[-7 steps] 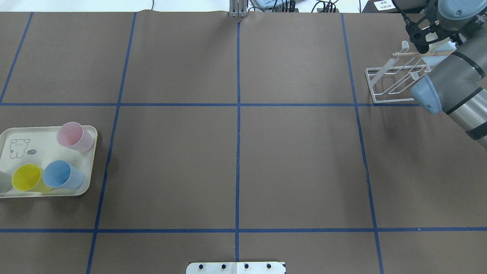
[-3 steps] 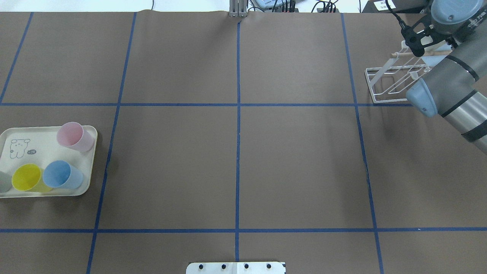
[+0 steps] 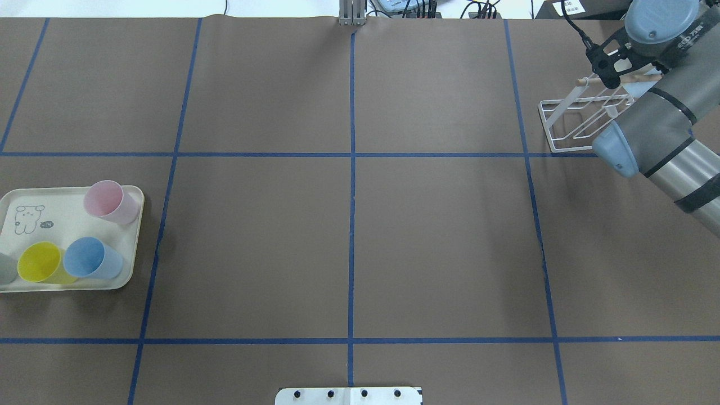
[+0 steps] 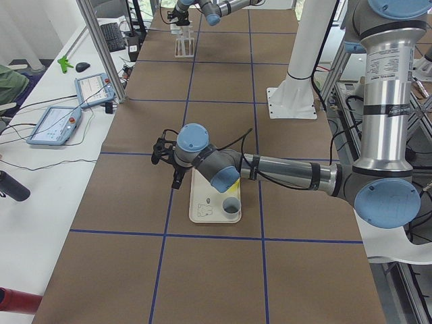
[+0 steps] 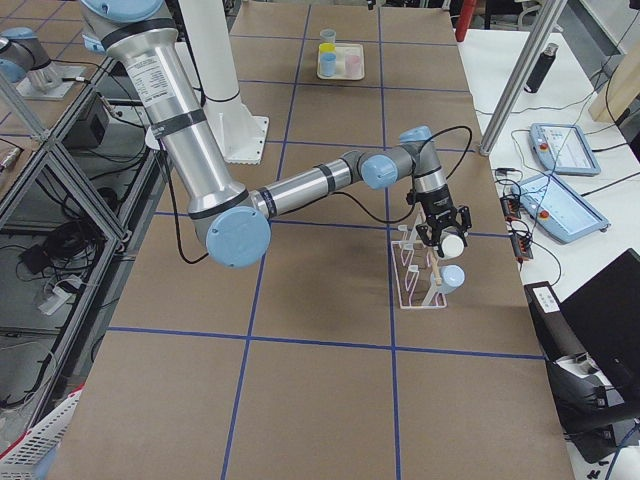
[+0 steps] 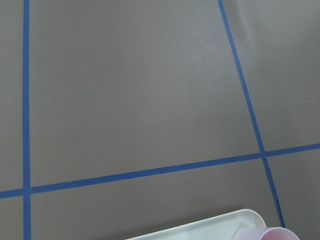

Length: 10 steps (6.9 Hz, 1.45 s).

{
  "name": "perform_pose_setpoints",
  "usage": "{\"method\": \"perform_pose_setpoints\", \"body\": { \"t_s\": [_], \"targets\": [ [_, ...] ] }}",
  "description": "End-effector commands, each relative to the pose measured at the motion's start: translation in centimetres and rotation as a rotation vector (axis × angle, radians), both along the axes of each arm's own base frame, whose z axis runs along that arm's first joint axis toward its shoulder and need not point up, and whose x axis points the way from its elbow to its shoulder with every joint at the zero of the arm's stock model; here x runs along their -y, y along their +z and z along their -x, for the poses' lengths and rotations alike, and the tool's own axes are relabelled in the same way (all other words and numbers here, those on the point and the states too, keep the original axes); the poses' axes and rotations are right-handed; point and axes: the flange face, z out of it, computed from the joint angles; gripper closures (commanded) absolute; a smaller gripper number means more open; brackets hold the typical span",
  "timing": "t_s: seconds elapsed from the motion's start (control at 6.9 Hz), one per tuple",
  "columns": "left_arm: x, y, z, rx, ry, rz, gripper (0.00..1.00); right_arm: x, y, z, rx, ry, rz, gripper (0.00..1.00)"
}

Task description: Transfer IKEA cup to right arm and place on rack

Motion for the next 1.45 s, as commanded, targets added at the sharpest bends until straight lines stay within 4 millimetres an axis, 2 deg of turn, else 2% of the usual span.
{"method": "perform_pose_setpoints", "body": {
  "t_s": [0.0,0.29,0.58,0.72,0.87,1.01,1.3],
  "targets": [
    [0.1,-0.2,0.0,0.0,0.0,-0.003,0.0,0.1,-0.3,0.1,0.003,0.003,-0.003,0.05],
    [0.1,-0.3,0.0,-0.001,0.0,-0.006,0.0,0.2,-0.6,0.2,0.009,0.009,-0.008,0.04],
    [0.0,-0.4,0.0,-0.002,-0.001,-0.006,0.0,1.5,-4.6,0.1,0.073,0.038,-0.049,0.04],
    [-0.2,-0.5,0.1,-0.001,-0.003,-0.008,0.0,2.2,-6.3,-1.3,0.163,0.046,-0.033,0.04],
    [-0.4,-1.2,0.2,0.0,-0.008,-0.022,0.0,2.0,-7.9,-2.9,0.261,0.061,-0.019,0.04],
    [-0.4,-1.9,0.2,-0.01,-0.025,-0.013,0.0,1.1,-9.8,-3.4,0.378,0.105,0.003,0.02],
    [-2.2,-2.3,0.2,-0.014,-0.024,-0.017,0.0,-1.8,-13.8,-3.3,0.636,0.244,0.082,0.02]
  ]
}}
